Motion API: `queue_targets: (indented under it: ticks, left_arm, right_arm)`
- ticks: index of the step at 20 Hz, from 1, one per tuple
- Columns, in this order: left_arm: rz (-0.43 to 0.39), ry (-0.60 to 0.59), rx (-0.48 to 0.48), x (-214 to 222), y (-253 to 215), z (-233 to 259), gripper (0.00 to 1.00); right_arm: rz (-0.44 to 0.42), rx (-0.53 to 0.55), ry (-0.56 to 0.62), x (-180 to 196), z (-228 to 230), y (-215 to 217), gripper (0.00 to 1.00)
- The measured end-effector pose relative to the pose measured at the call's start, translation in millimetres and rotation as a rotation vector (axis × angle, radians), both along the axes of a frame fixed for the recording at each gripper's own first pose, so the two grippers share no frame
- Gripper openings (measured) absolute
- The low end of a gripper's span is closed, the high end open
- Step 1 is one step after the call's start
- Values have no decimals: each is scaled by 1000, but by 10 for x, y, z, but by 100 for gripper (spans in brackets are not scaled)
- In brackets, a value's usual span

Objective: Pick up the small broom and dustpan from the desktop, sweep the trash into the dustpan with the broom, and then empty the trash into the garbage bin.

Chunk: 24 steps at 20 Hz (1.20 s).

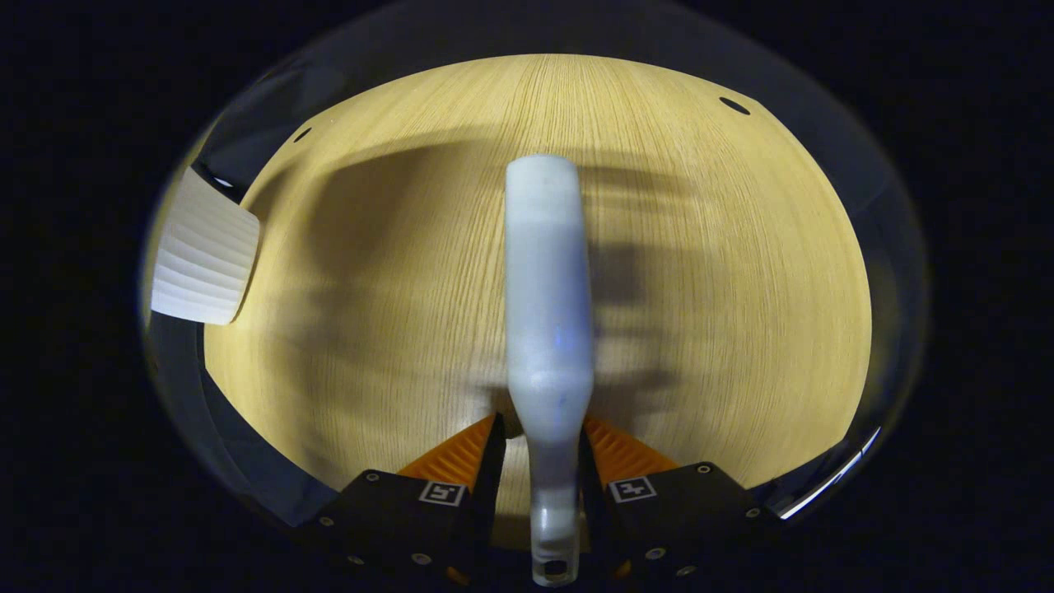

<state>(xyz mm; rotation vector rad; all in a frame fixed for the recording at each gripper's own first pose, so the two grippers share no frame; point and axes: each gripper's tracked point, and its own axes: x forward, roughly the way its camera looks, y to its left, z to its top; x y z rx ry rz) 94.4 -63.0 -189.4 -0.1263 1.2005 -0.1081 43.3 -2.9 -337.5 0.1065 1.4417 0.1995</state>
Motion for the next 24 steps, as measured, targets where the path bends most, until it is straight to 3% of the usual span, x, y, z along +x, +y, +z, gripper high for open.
queue_targets:
  ticks: [2,5,6,7,8,9,10,14,18,24]
  left_arm:
    - [20,10,4,-19,44,281,30]
    - [46,9,15,-71,405,654,30]
    - [57,13,20,-69,561,761,30]
    - [77,17,34,-102,760,869,30]
    - [101,19,48,-115,979,959,30]
    - [134,25,67,-135,1210,1038,30]
    - [161,27,82,-152,1450,1100,30]
    - [228,80,165,-276,2382,1173,30]
    - [170,190,215,-345,2826,1102,30]
    - [-101,345,426,-466,3222,1277,30]
  right_arm:
    - [12,4,-3,-4,-1,0,54]
    - [20,10,-7,-3,11,8,55]
    - [20,12,-5,-5,9,15,46]
    - [20,15,-6,1,18,18,57]
    - [21,16,-10,17,28,23,58]
    - [24,16,-13,17,25,32,51]
    - [27,16,-14,30,33,40,61]
    - [39,9,-21,42,47,69,74]
    - [43,4,-18,25,55,60,83]
    - [35,-9,-24,70,106,-21,88]
